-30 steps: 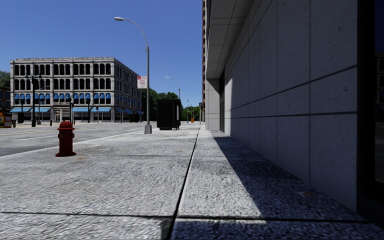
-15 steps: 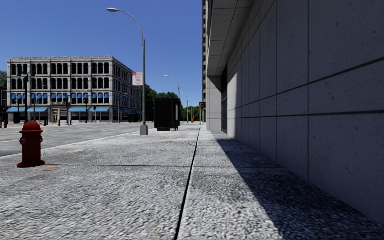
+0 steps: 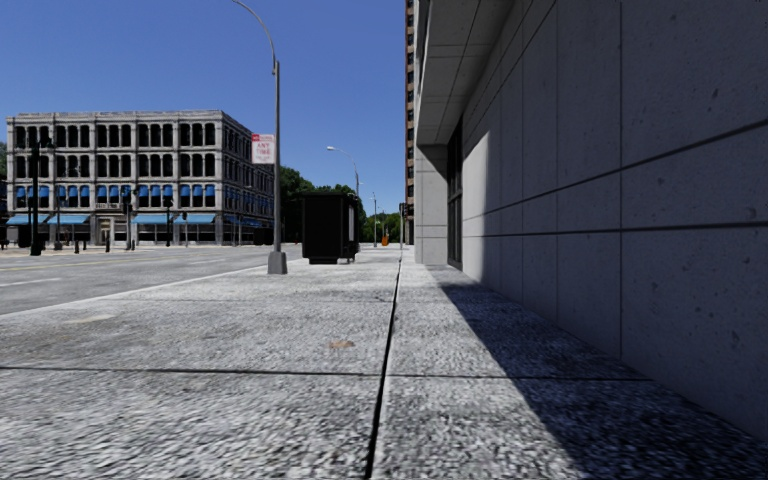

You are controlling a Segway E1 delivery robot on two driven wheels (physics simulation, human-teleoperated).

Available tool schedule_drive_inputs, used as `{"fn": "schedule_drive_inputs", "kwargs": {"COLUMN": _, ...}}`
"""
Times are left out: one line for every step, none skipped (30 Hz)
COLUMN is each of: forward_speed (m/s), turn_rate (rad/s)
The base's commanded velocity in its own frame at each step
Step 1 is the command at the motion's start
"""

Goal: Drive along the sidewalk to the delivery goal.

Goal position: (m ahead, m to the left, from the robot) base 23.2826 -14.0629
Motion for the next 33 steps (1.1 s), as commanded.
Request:
{"fn": "schedule_drive_inputs", "kwargs": {"forward_speed": 2.0, "turn_rate": 0.0}}
{"fn": "schedule_drive_inputs", "kwargs": {"forward_speed": 2.0, "turn_rate": 0.0}}
{"fn": "schedule_drive_inputs", "kwargs": {"forward_speed": 2.0, "turn_rate": 0.0}}
{"fn": "schedule_drive_inputs", "kwargs": {"forward_speed": 2.0, "turn_rate": 0.0}}
{"fn": "schedule_drive_inputs", "kwargs": {"forward_speed": 2.0, "turn_rate": 0.0}}
{"fn": "schedule_drive_inputs", "kwargs": {"forward_speed": 2.0, "turn_rate": 0.0}}
{"fn": "schedule_drive_inputs", "kwargs": {"forward_speed": 2.0, "turn_rate": 0.0}}
{"fn": "schedule_drive_inputs", "kwargs": {"forward_speed": 2.0, "turn_rate": 0.0}}
{"fn": "schedule_drive_inputs", "kwargs": {"forward_speed": 2.0, "turn_rate": 0.0}}
{"fn": "schedule_drive_inputs", "kwargs": {"forward_speed": 2.0, "turn_rate": 0.0}}
{"fn": "schedule_drive_inputs", "kwargs": {"forward_speed": 2.0, "turn_rate": 0.0}}
{"fn": "schedule_drive_inputs", "kwargs": {"forward_speed": 2.0, "turn_rate": 0.0}}
{"fn": "schedule_drive_inputs", "kwargs": {"forward_speed": 2.0, "turn_rate": 0.0}}
{"fn": "schedule_drive_inputs", "kwargs": {"forward_speed": 2.0, "turn_rate": 0.0}}
{"fn": "schedule_drive_inputs", "kwargs": {"forward_speed": 2.0, "turn_rate": 0.0}}
{"fn": "schedule_drive_inputs", "kwargs": {"forward_speed": 2.0, "turn_rate": 0.0}}
{"fn": "schedule_drive_inputs", "kwargs": {"forward_speed": 2.0, "turn_rate": 0.0}}
{"fn": "schedule_drive_inputs", "kwargs": {"forward_speed": 2.0, "turn_rate": 0.0}}
{"fn": "schedule_drive_inputs", "kwargs": {"forward_speed": 2.0, "turn_rate": 0.0}}
{"fn": "schedule_drive_inputs", "kwargs": {"forward_speed": 2.0, "turn_rate": 0.0}}
{"fn": "schedule_drive_inputs", "kwargs": {"forward_speed": 2.0, "turn_rate": 0.0}}
{"fn": "schedule_drive_inputs", "kwargs": {"forward_speed": 2.0, "turn_rate": 0.0}}
{"fn": "schedule_drive_inputs", "kwargs": {"forward_speed": 2.0, "turn_rate": 0.0}}
{"fn": "schedule_drive_inputs", "kwargs": {"forward_speed": 2.0, "turn_rate": 0.0}}
{"fn": "schedule_drive_inputs", "kwargs": {"forward_speed": 2.0, "turn_rate": 0.0}}
{"fn": "schedule_drive_inputs", "kwargs": {"forward_speed": 2.0, "turn_rate": 0.0}}
{"fn": "schedule_drive_inputs", "kwargs": {"forward_speed": 2.0, "turn_rate": 0.0}}
{"fn": "schedule_drive_inputs", "kwargs": {"forward_speed": 2.0, "turn_rate": 0.0}}
{"fn": "schedule_drive_inputs", "kwargs": {"forward_speed": 2.0, "turn_rate": 0.0}}
{"fn": "schedule_drive_inputs", "kwargs": {"forward_speed": 2.0, "turn_rate": 0.0}}
{"fn": "schedule_drive_inputs", "kwargs": {"forward_speed": 2.0, "turn_rate": 0.0}}
{"fn": "schedule_drive_inputs", "kwargs": {"forward_speed": 2.0, "turn_rate": 0.0}}
{"fn": "schedule_drive_inputs", "kwargs": {"forward_speed": 2.0, "turn_rate": 0.0}}
